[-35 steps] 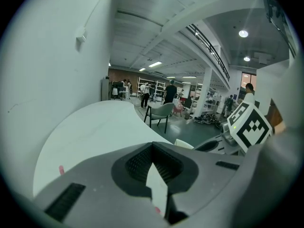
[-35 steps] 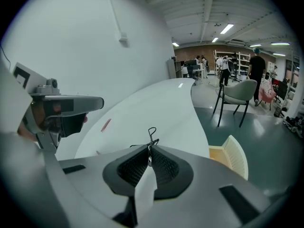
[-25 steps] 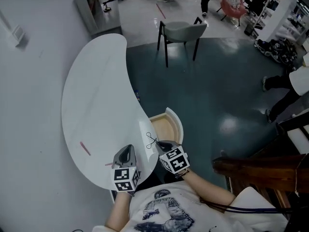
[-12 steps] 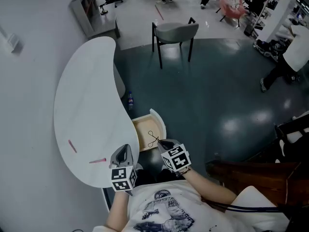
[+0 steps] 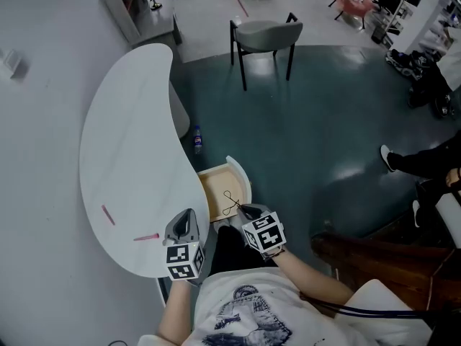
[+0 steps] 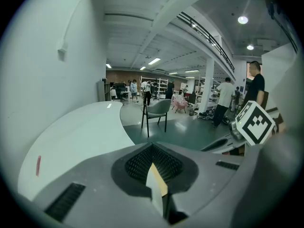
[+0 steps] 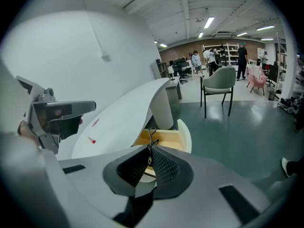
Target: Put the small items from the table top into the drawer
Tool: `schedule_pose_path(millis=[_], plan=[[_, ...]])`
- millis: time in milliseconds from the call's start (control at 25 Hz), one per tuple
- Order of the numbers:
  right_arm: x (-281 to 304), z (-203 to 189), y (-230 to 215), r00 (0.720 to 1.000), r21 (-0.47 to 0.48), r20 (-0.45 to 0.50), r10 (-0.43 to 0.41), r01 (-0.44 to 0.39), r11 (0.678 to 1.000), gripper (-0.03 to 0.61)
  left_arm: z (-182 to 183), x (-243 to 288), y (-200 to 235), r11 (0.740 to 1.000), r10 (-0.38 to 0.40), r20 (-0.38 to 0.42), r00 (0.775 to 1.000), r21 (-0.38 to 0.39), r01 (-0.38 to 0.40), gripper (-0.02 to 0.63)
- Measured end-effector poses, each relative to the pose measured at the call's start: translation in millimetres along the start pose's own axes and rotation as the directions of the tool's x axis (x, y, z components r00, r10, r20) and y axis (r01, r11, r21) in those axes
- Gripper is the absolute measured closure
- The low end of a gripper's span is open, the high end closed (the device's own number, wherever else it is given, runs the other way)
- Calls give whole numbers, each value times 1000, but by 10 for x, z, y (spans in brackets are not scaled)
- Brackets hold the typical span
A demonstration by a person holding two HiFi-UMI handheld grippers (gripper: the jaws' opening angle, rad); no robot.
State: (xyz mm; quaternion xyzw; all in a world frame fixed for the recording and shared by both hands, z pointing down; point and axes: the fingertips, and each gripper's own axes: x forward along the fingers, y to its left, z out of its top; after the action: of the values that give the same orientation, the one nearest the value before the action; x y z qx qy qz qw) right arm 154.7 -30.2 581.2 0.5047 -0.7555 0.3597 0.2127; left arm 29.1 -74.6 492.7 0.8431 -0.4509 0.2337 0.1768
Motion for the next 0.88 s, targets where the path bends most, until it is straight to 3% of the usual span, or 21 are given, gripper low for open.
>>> schedule_pose_path(millis=[520,880], plan=[[880,81,-207,995,24,-99,-25,28,999,540,-124,771,432,999,-28,-54,998,-30,26,594],[1642,-44,-394,988,94,-152,-32,47,995,540,-255,1304,687,998,-50,-87,995,-39,47,594]])
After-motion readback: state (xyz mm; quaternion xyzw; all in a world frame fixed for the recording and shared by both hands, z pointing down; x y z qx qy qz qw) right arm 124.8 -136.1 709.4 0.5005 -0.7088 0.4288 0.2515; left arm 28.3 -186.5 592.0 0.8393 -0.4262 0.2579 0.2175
